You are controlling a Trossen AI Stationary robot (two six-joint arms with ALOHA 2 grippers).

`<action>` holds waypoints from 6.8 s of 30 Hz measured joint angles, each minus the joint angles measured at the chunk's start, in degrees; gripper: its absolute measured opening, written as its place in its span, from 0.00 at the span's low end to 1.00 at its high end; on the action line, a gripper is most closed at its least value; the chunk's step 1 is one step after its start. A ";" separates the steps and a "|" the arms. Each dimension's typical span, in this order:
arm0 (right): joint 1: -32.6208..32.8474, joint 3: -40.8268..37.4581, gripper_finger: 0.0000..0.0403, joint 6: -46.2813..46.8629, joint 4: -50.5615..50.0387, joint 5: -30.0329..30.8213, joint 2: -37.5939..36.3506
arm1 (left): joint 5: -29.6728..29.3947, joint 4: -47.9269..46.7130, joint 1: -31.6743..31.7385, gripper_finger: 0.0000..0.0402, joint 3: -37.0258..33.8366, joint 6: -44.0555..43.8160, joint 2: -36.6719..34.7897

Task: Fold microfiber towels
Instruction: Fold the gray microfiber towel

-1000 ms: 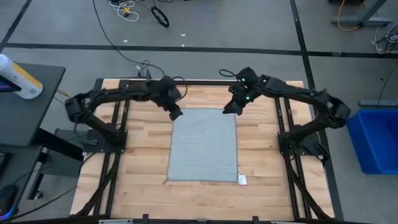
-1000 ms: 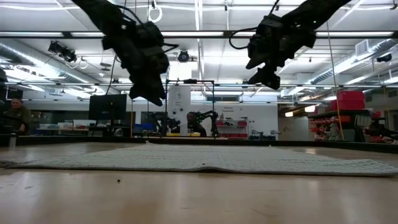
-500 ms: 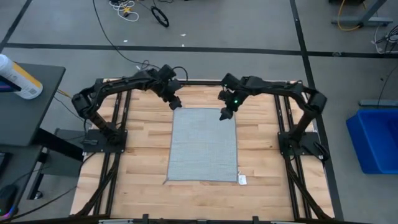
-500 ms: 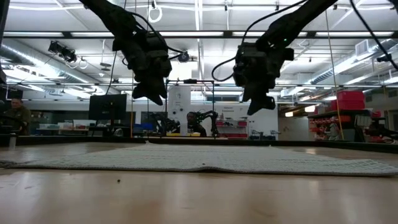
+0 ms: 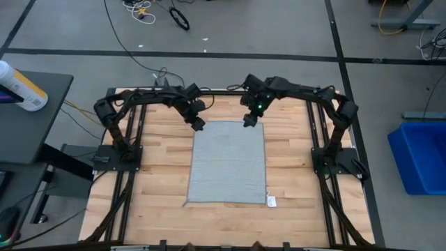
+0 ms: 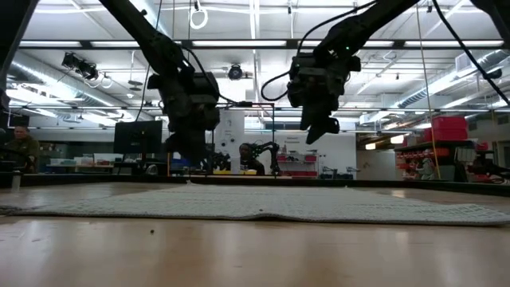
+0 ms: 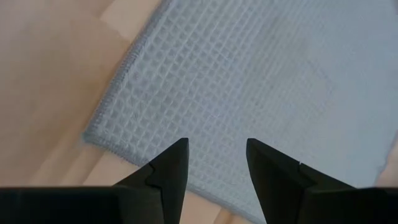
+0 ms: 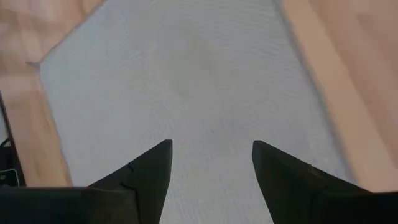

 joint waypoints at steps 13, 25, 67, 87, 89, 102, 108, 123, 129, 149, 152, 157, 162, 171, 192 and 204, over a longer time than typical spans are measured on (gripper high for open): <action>-10.54 -1.48 0.54 -8.13 -10.46 1.10 -0.02 | -1.52 0.99 2.88 0.43 0.29 0.02 1.89; -13.68 -2.17 0.56 -10.85 -12.08 0.82 -0.02 | -4.12 0.18 10.46 0.43 0.29 0.24 1.89; -12.48 -2.26 0.55 -10.58 -12.65 -5.57 7.36 | 0.37 2.54 8.47 0.43 0.48 -3.32 7.53; -17.88 -2.08 0.59 -8.41 -12.35 -1.34 15.81 | 0.81 2.87 8.46 0.43 0.53 -3.22 7.53; -17.33 -1.94 0.60 -8.39 -12.20 -3.63 16.70 | 1.09 2.85 8.47 0.43 0.53 -3.23 7.53; -15.17 -2.06 0.59 -6.27 -8.73 -8.87 17.27 | 1.38 2.89 8.47 0.43 0.53 -2.67 7.53; -15.04 -2.05 0.55 -3.89 -7.41 -8.76 17.27 | 1.38 3.00 8.48 0.43 0.53 -2.54 7.53; -13.60 -1.91 0.03 -5.79 -6.63 -3.01 17.31 | 1.36 3.70 8.46 0.43 0.53 -2.56 7.53; -14.31 -1.93 0.01 -8.62 -8.47 -3.57 17.35 | 1.36 3.76 8.46 0.43 0.53 -2.56 7.53; -16.11 -2.02 0.54 -10.85 -7.32 -5.62 16.95 | 1.34 3.85 8.47 0.43 0.53 -2.56 7.53; -16.85 -2.02 0.51 -10.80 -6.33 -5.49 16.94 | 1.25 3.87 8.47 0.43 0.53 -2.56 7.53; -18.62 -2.02 0.46 -9.42 -4.70 -5.50 16.96 | 1.23 3.87 8.48 0.43 0.53 -2.56 7.53; -19.35 -1.99 0.48 -8.13 -4.30 -6.32 16.98 | 1.20 3.92 8.46 0.43 0.53 -2.53 7.53; -17.40 -1.80 0.56 -7.98 -4.32 -5.21 16.86 | 0.77 4.03 8.47 0.43 0.53 -1.90 7.53; -15.09 -1.80 0.38 -11.04 -6.40 -1.51 16.94 | 0.74 4.64 8.47 0.43 0.53 -2.34 7.53; -14.21 -2.10 0.04 -13.58 -8.67 -1.65 17.29 | 0.74 4.87 8.46 0.43 0.53 -2.36 7.53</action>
